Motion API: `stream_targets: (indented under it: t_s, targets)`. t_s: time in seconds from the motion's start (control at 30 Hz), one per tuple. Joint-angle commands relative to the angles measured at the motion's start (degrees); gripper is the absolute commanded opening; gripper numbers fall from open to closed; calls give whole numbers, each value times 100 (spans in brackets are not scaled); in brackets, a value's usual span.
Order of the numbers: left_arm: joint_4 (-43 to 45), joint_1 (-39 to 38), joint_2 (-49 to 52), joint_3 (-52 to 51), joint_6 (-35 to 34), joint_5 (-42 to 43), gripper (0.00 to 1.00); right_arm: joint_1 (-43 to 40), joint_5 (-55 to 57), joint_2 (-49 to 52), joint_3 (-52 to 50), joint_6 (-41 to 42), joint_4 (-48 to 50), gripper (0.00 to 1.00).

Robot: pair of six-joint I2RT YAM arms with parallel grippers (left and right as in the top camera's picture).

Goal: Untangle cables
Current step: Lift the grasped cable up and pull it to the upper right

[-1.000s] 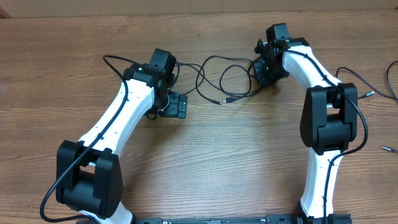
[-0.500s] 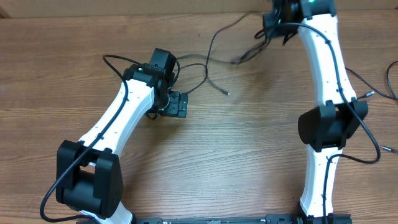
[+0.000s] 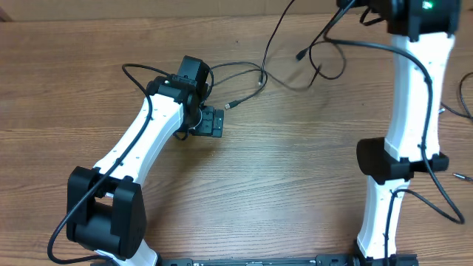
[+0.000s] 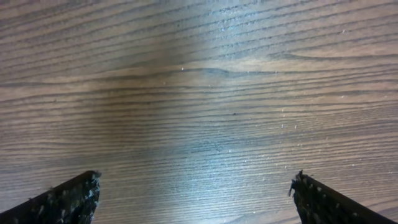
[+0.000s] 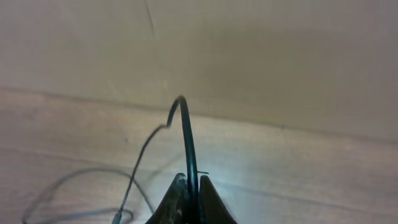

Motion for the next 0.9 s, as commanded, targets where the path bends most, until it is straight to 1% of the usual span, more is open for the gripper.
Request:
stream_targets:
  t_s: [0.0, 0.2, 0.27, 0.33, 0.5, 0.73, 0.87]
  targets:
    - [90, -37, -46, -13, -74, 44, 100, 15, 4, -761, 284, 39, 256, 4]
    - [151, -37, -46, -13, -79, 48, 99, 15, 31, -1399, 284, -153, 728, 4]
    - [149, -37, -46, -13, -76, 63, 100, 15, 199, -1534, 284, -155, 809, 4]
    - [153, -37, -46, -13, -76, 114, 99, 15, 575, -1615, 284, -249, 820, 4]
    - [151, -37, -46, -13, -74, 149, 99, 2, 2127, -1635, 212, -328, 542, 4]
    - [151, -37, -46, -13, -76, 151, 100, -17, 2179, -1626, 76, -374, 529, 4]
    - [146, -37, -46, -13, -74, 151, 100, -221, 2179, -1611, -289, -393, 557, 4]
